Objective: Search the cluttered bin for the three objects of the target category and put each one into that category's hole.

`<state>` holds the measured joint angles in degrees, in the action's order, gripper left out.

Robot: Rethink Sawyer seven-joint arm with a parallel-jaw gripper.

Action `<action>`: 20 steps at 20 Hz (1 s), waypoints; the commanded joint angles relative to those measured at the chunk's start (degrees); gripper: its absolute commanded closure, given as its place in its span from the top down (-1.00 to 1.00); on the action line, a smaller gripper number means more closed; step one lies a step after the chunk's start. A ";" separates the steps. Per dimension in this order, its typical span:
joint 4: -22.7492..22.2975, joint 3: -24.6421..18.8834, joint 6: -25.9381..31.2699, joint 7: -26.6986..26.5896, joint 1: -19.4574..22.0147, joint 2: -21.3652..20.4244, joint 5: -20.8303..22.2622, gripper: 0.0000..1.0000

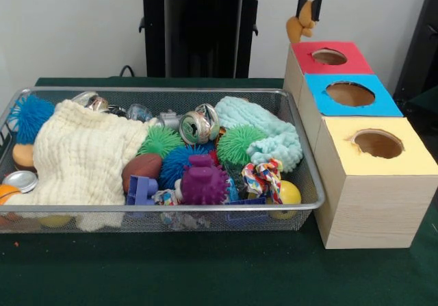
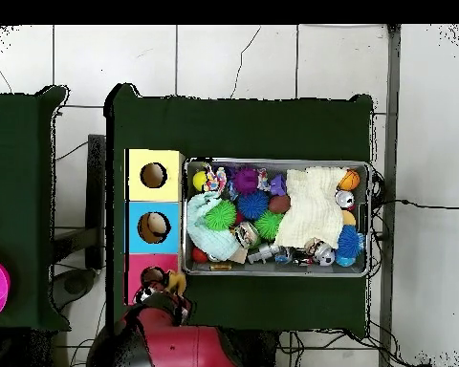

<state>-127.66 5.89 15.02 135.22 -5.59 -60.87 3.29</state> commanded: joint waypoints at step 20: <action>14.18 15.19 0.13 20.68 -27.14 21.68 -21.59 -1.00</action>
<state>-121.57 18.44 15.04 140.63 -32.81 -47.20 -13.71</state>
